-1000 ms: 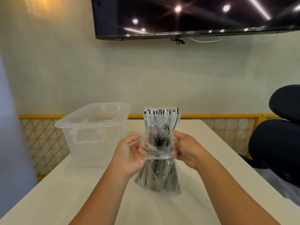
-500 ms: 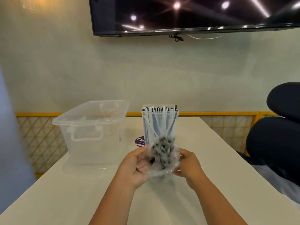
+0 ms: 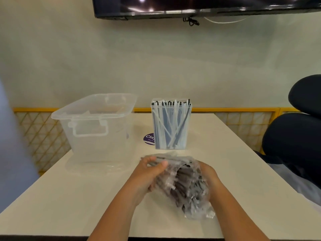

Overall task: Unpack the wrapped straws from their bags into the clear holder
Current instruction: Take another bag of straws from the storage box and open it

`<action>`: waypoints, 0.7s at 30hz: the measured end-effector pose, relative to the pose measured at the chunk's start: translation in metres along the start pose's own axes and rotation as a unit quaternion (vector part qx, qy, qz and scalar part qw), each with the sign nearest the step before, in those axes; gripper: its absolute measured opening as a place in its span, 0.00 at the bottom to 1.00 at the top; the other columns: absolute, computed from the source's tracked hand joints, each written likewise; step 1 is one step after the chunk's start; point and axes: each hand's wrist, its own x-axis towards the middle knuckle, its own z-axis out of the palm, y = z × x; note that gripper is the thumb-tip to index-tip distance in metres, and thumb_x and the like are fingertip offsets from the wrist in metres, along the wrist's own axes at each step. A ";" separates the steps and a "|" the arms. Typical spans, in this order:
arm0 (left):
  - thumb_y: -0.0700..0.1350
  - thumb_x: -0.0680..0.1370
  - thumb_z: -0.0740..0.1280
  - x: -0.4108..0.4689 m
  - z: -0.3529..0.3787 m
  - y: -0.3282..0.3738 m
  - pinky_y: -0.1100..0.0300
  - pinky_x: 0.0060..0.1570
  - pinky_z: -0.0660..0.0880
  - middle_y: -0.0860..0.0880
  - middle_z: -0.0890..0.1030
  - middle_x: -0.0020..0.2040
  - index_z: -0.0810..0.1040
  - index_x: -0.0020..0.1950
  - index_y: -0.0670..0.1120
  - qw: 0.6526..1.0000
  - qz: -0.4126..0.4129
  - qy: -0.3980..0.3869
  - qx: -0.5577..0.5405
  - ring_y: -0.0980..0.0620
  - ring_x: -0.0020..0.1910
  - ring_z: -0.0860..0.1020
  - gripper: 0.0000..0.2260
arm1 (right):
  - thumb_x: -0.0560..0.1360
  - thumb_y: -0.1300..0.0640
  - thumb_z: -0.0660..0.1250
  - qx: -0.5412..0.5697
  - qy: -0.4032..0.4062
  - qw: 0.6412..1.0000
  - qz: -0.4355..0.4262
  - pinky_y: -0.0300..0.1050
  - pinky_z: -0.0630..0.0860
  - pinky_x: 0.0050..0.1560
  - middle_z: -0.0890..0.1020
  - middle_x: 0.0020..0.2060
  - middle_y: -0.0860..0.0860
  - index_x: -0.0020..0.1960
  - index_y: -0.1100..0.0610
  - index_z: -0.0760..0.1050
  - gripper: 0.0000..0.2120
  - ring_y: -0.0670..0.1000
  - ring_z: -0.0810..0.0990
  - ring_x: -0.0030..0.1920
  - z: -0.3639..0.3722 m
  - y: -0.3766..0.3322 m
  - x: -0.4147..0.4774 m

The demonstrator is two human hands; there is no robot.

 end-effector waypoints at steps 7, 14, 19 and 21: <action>0.45 0.72 0.72 0.005 -0.004 -0.009 0.71 0.34 0.69 0.55 0.82 0.43 0.81 0.45 0.50 0.987 0.078 -0.067 0.127 0.63 0.38 0.78 0.04 | 0.50 0.39 0.80 -0.057 -0.199 0.978 -0.030 0.47 0.78 0.52 0.79 0.59 0.59 0.65 0.53 0.68 0.47 0.57 0.79 0.58 -0.026 0.019 0.019; 0.44 0.80 0.62 0.009 -0.001 -0.012 0.64 0.49 0.72 0.58 0.79 0.38 0.79 0.48 0.48 0.983 0.125 -0.063 0.117 0.61 0.41 0.77 0.07 | 0.62 0.53 0.75 -0.135 -0.134 0.977 -0.091 0.42 0.76 0.53 0.85 0.44 0.56 0.47 0.60 0.80 0.17 0.55 0.82 0.49 -0.020 0.017 0.018; 0.44 0.82 0.56 0.014 0.004 -0.018 0.64 0.39 0.72 0.48 0.80 0.36 0.73 0.41 0.44 0.991 0.099 -0.035 0.085 0.58 0.31 0.75 0.12 | 0.76 0.64 0.63 -0.162 -0.102 0.977 -0.089 0.42 0.72 0.45 0.80 0.32 0.51 0.34 0.58 0.76 0.12 0.48 0.76 0.36 -0.014 0.012 0.018; 0.42 0.82 0.55 0.014 0.010 -0.023 0.66 0.32 0.72 0.52 0.78 0.29 0.73 0.41 0.44 0.997 0.058 -0.044 0.003 0.58 0.26 0.75 0.12 | 0.78 0.63 0.60 -0.166 -0.091 0.978 -0.082 0.43 0.69 0.43 0.77 0.33 0.54 0.31 0.56 0.74 0.17 0.51 0.74 0.36 -0.012 0.013 0.021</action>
